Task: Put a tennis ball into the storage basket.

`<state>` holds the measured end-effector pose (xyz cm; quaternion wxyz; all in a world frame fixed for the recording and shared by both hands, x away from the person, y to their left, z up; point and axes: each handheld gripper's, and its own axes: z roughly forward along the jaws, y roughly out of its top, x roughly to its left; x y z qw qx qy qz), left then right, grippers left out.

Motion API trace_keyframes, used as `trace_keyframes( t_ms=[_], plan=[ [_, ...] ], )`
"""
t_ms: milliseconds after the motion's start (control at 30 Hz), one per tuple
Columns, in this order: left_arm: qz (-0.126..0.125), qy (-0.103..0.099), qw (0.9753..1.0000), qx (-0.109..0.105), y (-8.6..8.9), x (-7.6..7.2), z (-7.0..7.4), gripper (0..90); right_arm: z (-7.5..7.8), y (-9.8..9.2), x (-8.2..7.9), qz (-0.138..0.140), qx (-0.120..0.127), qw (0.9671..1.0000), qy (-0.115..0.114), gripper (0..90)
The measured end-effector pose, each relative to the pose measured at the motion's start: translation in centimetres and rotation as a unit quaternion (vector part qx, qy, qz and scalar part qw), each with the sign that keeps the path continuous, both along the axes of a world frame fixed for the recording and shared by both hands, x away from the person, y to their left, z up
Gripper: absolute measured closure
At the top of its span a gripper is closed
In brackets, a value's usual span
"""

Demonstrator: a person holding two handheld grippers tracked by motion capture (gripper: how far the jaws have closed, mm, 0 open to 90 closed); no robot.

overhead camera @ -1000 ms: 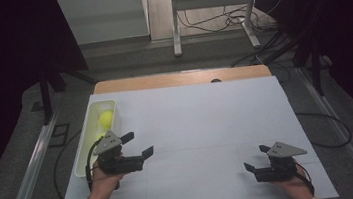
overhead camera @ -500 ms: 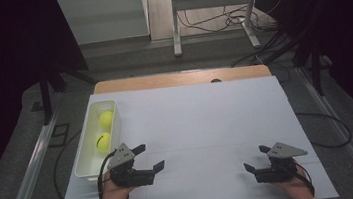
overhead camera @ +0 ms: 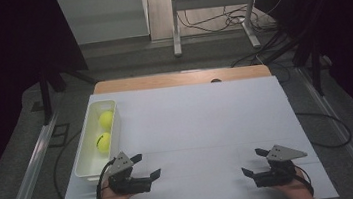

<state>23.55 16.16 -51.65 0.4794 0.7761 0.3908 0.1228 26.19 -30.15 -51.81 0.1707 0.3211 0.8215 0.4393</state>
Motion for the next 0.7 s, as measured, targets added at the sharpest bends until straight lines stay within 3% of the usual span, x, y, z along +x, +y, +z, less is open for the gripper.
trace_keyframes(
  t_ms=[233, 700],
  plan=[
    [0.005, -0.002, 0.9999, 0.016, 0.41, -0.37, -0.72, 11.6, 0.02, 0.12, -0.2, 0.007, 0.002, 1.0, 0.002, 13.7],
    [0.001, -0.001, 0.9999, 0.015, 0.45, -0.44, -0.72, 11.5, -0.11, 0.34, -0.29, 0.021, 0.001, 0.9998, 0.005, 13.7]
  ],
)
